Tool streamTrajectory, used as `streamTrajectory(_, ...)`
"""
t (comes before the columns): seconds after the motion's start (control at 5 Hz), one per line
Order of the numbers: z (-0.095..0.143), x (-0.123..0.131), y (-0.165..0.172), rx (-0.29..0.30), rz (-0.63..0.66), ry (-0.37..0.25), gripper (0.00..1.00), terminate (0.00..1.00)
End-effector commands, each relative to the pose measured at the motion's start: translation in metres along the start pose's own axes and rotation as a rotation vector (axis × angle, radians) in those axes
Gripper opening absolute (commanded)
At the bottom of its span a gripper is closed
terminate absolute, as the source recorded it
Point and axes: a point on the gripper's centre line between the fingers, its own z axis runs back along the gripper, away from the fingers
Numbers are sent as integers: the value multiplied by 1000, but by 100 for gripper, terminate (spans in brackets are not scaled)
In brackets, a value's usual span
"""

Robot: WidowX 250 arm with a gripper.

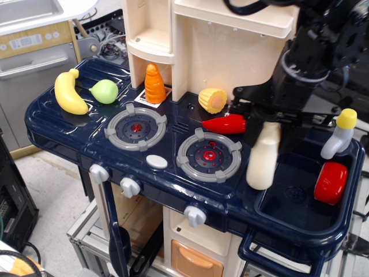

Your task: Put detergent in sink

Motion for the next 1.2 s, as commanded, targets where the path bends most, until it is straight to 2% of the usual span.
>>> streamTrajectory(0.0,39,13,-36,-35,203,-15,0,0)
streamTrajectory(0.2,30,5,-46,-62,268,-33,0,0)
streamTrajectory(0.4,20,-2,-54,-58,288,-33,0,0)
streamTrajectory(0.8,17,-8,-47,-26,296,4,0,0)
streamTrajectory(1.0,13,-8,-46,-22,322,-16,100,0)
